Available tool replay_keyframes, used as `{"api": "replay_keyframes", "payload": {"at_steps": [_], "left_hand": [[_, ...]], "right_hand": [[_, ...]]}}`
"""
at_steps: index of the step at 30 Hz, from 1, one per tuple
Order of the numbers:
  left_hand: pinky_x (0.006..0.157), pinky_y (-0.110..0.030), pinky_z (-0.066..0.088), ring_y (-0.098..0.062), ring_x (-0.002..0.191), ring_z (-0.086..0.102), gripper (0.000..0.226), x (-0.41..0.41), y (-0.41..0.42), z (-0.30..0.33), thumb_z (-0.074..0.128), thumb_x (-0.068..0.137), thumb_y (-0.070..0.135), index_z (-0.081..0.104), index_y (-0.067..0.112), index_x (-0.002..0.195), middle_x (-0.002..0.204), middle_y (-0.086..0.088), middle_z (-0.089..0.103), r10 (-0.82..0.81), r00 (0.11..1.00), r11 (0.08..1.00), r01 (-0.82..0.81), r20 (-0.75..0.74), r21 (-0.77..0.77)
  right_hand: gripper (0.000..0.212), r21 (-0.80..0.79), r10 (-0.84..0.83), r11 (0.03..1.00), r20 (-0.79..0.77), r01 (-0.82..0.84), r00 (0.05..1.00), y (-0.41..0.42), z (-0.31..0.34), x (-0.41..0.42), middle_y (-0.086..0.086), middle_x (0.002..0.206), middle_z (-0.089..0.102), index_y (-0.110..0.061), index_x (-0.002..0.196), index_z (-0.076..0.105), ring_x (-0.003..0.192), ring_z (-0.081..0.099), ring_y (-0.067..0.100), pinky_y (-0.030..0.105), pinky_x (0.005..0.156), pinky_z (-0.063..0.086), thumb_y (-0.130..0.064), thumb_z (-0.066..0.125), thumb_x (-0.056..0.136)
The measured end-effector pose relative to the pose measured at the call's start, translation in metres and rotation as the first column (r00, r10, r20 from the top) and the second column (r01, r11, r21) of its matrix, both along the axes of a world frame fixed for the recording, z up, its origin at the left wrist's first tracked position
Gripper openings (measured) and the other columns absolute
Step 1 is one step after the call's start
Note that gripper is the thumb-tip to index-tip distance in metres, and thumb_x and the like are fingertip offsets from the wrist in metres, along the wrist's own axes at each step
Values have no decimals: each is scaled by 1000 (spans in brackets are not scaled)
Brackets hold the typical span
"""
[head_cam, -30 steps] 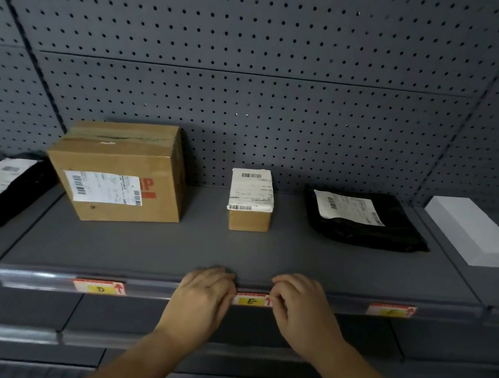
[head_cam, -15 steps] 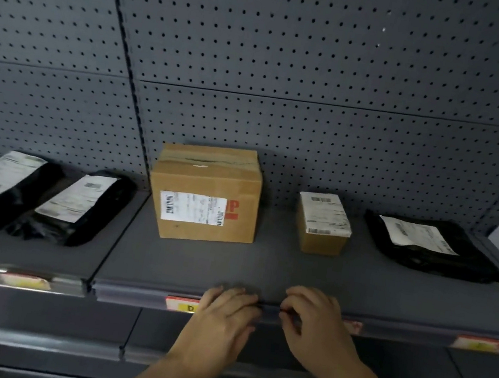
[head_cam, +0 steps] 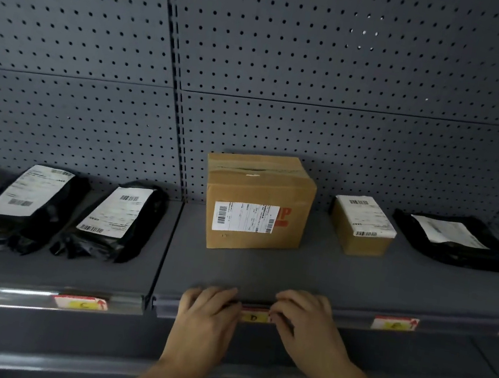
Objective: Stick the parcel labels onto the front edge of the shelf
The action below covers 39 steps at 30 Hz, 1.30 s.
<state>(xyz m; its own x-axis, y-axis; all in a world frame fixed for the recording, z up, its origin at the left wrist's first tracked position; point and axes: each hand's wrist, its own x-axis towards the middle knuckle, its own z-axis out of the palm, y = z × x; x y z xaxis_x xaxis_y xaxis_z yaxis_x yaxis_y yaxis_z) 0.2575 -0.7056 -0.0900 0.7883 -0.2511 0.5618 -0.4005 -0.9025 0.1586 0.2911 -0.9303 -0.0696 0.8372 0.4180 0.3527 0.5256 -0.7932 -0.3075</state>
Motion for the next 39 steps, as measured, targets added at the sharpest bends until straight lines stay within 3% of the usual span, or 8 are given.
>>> {"api": "replay_keyframes", "payload": {"at_steps": [11, 18, 25, 31, 39], "left_hand": [[92, -31, 36, -10, 104, 57, 4, 10, -4, 1, 66, 84, 28, 70, 30, 85, 113, 10, 67, 4, 998, 999, -7, -66, -37], [96, -28, 38, -11, 102, 60, 5, 16, 4, -5, 66, 85, 24, 67, 26, 89, 111, 9, 67, -72, 997, 997, 73, -32, 9], [95, -29, 41, -9, 105, 59, 9, 19, 4, -11, 71, 82, 23, 69, 25, 90, 110, 10, 67, -74, 997, 997, 73, -6, -29], [94, -29, 40, -9, 107, 59, 14, 18, 2, -10, 58, 88, 30, 70, 26, 90, 111, 11, 67, -61, 998, 997, 61, 8, -52], [94, -28, 40, -6, 108, 57, 14, 17, 1, -8, 57, 87, 29, 71, 26, 89, 108, 12, 68, -63, 998, 995, 64, 19, -77]], "right_hand": [[6, -17, 17, 1000, 23, -16, 1000, 1, -4, 7, -16, 108, 60, -32, 85, 66, 103, 50, 2, 28, 85, 35, -26, 68, 87], [14, 33, 54, 998, 56, -56, 997, 5, -10, 4, -13, 116, 59, -27, 84, 63, 107, 50, 4, 27, 87, 31, -25, 54, 94], [15, 5, 83, 997, -4, -83, 997, 5, -5, 11, -17, 119, 56, -30, 81, 60, 112, 46, 2, 28, 87, 35, -27, 53, 94], [16, 12, 103, 995, -31, -103, 994, 5, -2, 13, -16, 118, 57, -28, 81, 62, 110, 47, 2, 32, 88, 39, -25, 53, 94], [16, 7, 131, 991, -50, -131, 990, 3, 1, 16, -16, 120, 57, -28, 82, 63, 111, 47, 4, 32, 89, 39, -27, 51, 93]]}}
